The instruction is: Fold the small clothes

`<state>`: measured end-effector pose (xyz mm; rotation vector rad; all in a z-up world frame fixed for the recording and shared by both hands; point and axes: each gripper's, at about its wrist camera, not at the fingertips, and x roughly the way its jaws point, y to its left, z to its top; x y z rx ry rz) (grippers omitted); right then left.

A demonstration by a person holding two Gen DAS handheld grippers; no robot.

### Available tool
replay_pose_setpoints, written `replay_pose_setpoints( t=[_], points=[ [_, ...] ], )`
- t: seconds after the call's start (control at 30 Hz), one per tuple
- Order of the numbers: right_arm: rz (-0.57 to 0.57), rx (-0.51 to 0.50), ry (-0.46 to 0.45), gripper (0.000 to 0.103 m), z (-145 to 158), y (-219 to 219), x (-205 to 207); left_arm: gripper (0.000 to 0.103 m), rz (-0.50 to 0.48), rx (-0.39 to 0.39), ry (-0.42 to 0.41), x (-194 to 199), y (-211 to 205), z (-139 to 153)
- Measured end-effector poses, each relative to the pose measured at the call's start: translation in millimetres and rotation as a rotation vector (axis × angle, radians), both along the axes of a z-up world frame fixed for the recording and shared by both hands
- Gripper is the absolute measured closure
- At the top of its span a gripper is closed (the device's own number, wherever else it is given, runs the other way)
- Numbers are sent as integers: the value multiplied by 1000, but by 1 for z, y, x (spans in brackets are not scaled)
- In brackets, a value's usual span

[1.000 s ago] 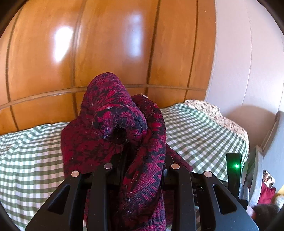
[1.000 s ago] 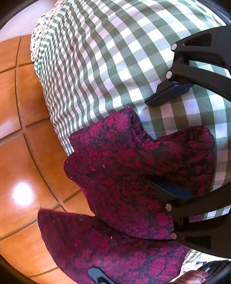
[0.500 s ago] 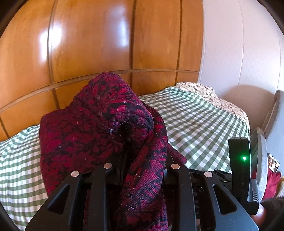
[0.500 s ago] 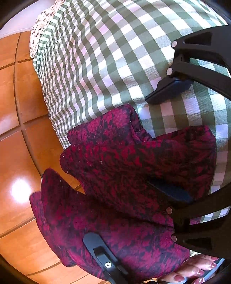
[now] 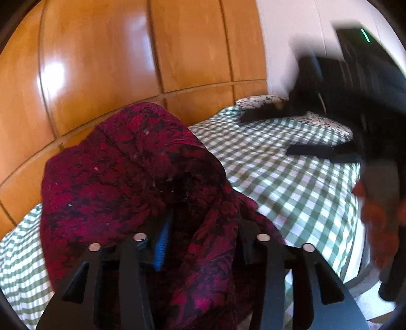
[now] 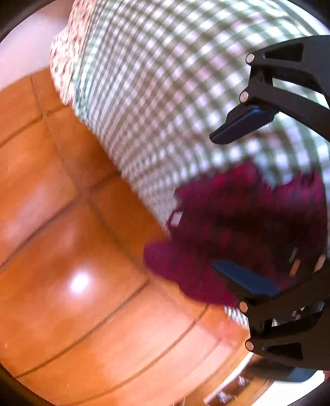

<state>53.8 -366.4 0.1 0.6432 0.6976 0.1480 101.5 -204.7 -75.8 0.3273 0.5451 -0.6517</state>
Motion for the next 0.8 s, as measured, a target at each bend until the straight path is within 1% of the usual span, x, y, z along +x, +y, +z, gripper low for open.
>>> replay_pose_setpoints(
  t=[0.07,0.1,0.2,0.27,0.33,0.43,0.47,0.53,0.6,0.67,0.73,0.77,0.8],
  points=[
    [83,-21,20,9,5,11,17,51,-28,-21,7,-3,-3,-2],
    [132,-42,47,9,4,18,27,50,-40,-32,16,-3,-3,-3],
    [192,-110,104,9,-2,34,46,49,-53,-55,16,-5,3,-3],
    [186,-173,158,9,-13,43,48,48,-63,-67,20,-6,9,-1],
    [153,-182,189,9,-23,41,50,41,-92,-105,62,-9,22,3],
    [100,-126,199,6,-40,26,41,41,-119,-165,104,-18,46,12],
    [85,-110,202,6,-44,22,39,36,-126,-177,112,-22,54,14],
    [58,-93,200,6,-48,14,34,33,-121,-204,121,-28,71,20],
    [44,-91,192,6,-48,11,31,33,-85,-236,113,-29,87,28],
    [38,-92,185,6,-48,10,28,33,0,-281,74,-26,108,39],
    [31,-80,185,5,-49,9,28,32,119,-318,23,-15,132,46],
    [29,-73,187,5,-50,8,30,26,172,-332,9,-8,142,48],
    [26,-67,188,5,-50,8,29,25,251,-345,2,2,154,48]
  ],
)
